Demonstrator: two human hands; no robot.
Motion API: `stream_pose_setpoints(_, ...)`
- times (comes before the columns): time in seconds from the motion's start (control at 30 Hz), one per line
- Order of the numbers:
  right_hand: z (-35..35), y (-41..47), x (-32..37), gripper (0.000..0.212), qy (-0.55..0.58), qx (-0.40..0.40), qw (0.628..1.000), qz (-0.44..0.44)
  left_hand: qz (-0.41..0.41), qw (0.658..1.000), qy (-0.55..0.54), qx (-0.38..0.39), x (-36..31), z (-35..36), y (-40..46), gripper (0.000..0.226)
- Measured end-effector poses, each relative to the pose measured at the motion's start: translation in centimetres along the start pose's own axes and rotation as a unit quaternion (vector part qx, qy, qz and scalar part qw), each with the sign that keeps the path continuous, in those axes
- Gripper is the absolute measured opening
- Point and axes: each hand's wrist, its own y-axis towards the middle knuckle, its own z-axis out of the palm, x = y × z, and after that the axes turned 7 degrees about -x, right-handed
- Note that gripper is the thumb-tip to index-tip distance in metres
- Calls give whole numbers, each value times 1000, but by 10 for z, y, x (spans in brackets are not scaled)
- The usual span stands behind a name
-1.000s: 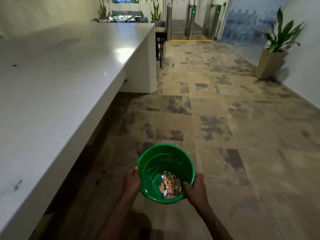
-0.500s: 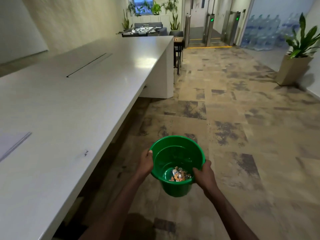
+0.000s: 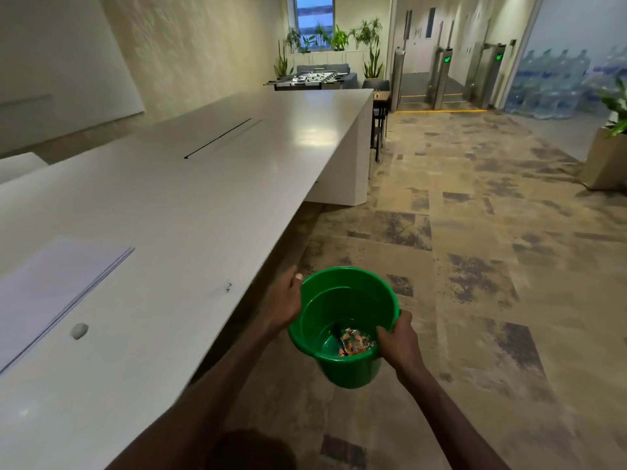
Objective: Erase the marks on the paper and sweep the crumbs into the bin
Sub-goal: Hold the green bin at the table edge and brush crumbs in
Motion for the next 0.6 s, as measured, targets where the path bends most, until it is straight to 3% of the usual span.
stream_pose_setpoints(0.37,62,-48,32,47,15,-2,1000,-17,66,996,10,-66,40,-114,30,43)
stream_pose_setpoints(0.6,93,-68,43,47,26,-20,999,-9,129,984,120,-8,92,-151,45,44)
